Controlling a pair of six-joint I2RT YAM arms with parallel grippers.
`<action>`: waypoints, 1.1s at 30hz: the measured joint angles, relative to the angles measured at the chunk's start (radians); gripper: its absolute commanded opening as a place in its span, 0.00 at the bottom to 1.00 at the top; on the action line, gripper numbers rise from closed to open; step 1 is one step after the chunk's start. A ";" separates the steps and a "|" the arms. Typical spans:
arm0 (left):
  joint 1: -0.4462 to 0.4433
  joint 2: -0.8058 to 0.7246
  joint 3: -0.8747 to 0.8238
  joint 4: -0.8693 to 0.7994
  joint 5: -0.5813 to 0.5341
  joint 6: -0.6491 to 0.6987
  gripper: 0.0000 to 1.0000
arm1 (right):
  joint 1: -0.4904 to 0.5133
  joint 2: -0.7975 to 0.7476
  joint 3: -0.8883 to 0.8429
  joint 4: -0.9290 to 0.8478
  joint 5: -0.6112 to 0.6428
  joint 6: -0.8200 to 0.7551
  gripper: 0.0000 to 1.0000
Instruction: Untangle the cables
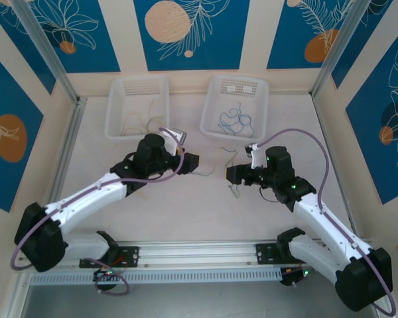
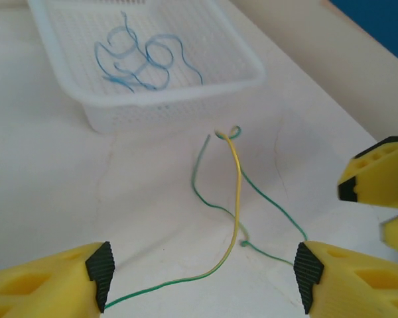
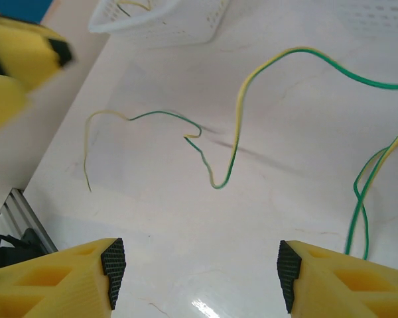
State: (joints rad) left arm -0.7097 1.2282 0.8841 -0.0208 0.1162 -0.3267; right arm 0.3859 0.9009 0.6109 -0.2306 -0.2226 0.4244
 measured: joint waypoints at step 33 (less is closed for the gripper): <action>-0.126 0.331 -0.040 0.001 -0.021 0.268 0.96 | -0.006 0.427 0.044 0.144 0.103 0.030 0.12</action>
State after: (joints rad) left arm -0.8352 1.5593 0.8444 -0.0196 0.0956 -0.0589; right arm 0.3798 1.3281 0.6552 -0.0864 -0.1192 0.4545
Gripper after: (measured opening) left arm 0.997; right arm 0.230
